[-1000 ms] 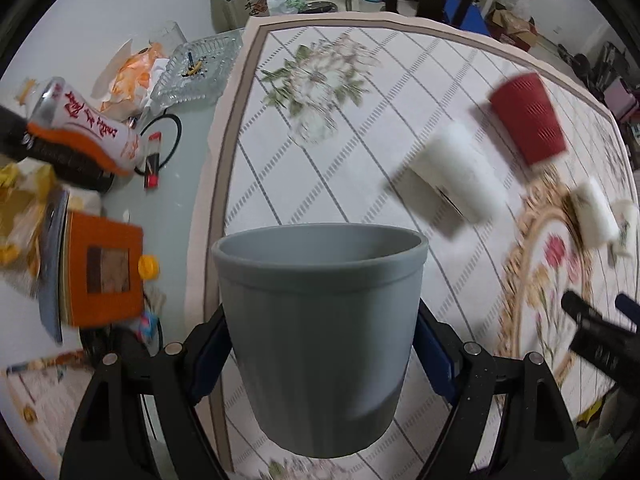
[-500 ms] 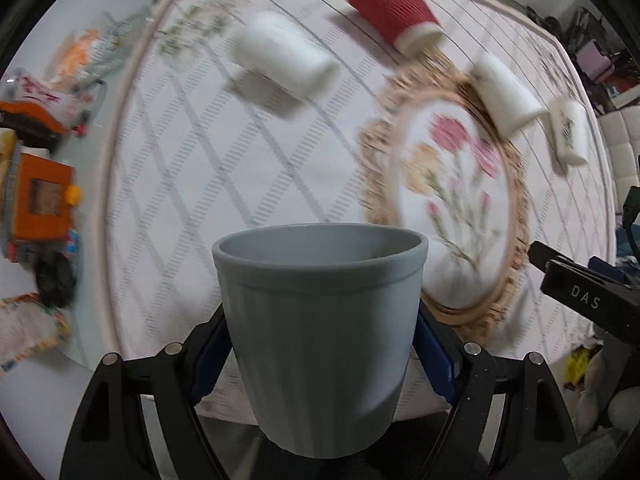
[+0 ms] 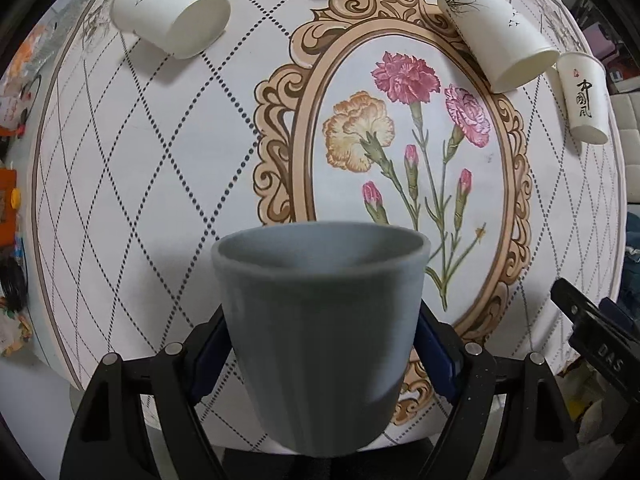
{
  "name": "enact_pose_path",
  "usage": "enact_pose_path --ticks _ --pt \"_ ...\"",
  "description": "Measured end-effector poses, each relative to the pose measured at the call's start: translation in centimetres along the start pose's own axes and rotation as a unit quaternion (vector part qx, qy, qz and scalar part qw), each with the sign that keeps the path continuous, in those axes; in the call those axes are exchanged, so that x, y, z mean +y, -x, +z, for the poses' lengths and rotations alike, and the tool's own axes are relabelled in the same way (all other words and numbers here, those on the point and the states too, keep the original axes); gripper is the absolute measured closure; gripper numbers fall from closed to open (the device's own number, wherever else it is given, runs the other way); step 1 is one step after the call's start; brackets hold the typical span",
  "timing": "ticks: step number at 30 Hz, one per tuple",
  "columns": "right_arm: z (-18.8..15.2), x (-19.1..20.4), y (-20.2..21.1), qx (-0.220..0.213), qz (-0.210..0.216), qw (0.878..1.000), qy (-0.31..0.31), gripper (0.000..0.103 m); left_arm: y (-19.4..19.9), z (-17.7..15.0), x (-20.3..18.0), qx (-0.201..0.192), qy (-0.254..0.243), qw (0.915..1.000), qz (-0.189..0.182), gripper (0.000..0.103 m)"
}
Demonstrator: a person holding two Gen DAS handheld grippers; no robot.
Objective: Flip cup upright
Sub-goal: 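Lift the grey mug with the left tool and rotate it upright, then grasp the upright grey mug with the right tool while the left tool releases it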
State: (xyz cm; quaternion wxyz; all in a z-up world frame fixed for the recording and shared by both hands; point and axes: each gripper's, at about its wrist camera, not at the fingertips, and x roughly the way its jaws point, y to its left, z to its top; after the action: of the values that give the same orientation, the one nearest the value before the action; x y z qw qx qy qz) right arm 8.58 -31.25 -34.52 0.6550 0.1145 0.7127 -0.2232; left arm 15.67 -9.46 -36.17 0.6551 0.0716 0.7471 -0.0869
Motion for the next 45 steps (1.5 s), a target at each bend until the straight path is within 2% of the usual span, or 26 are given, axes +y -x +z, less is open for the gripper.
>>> enact_pose_path --ticks 6,13,24,34,37,41,42,45 --pt "-0.4 -1.3 -1.2 0.009 0.010 1.000 -0.003 0.000 -0.1 0.5 0.0 0.001 0.010 0.9997 -0.021 0.020" --pt "-0.1 -2.1 -1.9 0.010 0.013 1.000 -0.003 0.000 -0.1 0.2 0.4 -0.004 0.014 0.9998 -0.015 0.003" --pt "0.7 -1.9 -1.4 0.002 0.021 1.000 0.006 0.000 3.1 -2.3 1.4 -0.027 0.020 0.9993 -0.016 0.003" --pt "-1.2 -1.2 0.2 0.002 0.041 0.999 0.007 0.000 8.5 -4.5 2.9 -0.069 0.036 0.9968 -0.015 0.003" --pt "-1.8 -1.2 1.0 -0.002 0.051 0.999 0.011 0.000 10.6 -5.5 4.2 -0.097 0.042 0.9944 0.003 0.003" --pt "-2.4 0.0 2.3 -0.002 0.063 0.998 0.027 0.000 11.3 -6.2 6.6 -0.131 0.063 0.9875 0.061 0.003" --pt "-2.7 0.6 2.7 -0.004 0.066 0.997 0.034 0.000 11.5 -6.8 7.7 -0.137 0.070 0.9846 0.083 0.003" --pt "-3.5 2.7 4.0 -0.008 0.078 0.995 0.054 0.000 10.6 -7.6 10.5 -0.134 0.081 0.9811 0.114 0.003"
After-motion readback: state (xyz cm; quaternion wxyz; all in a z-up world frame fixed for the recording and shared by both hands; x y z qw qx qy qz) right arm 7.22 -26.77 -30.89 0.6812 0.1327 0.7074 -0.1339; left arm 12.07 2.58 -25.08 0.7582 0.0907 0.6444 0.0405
